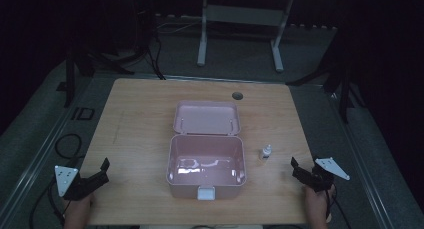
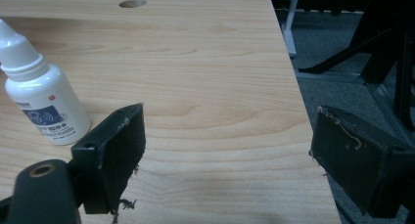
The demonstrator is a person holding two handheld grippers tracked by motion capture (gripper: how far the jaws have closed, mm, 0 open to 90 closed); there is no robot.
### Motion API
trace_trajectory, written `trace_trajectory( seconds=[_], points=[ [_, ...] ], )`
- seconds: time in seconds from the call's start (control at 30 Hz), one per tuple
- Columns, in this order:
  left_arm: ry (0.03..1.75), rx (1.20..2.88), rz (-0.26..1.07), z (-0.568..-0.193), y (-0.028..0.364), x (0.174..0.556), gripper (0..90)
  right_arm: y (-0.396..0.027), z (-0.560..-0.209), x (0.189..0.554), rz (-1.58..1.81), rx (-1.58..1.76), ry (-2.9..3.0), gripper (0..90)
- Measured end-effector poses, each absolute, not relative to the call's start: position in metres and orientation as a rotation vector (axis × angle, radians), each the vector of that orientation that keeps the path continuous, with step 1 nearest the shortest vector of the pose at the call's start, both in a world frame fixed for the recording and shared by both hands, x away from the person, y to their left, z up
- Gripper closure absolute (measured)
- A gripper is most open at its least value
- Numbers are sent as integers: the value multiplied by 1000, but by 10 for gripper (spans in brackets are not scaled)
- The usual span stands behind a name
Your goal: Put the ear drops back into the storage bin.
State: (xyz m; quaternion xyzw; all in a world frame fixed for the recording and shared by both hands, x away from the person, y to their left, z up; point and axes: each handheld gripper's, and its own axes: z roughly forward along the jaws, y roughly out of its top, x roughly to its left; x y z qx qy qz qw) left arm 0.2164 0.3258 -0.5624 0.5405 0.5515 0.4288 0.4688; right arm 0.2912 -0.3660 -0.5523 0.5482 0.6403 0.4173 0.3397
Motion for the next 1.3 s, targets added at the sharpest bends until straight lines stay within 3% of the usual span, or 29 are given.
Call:
trace_trajectory(
  seconds=[0.8,1.3],
  points=[
    [1360,1329,1046,-563,326,217,4,-363,-543,311,994,1521,1961,131],
    [1354,1332,1033,-563,326,217,4,-353,-523,317,698,1534,2251,129]
  ],
)
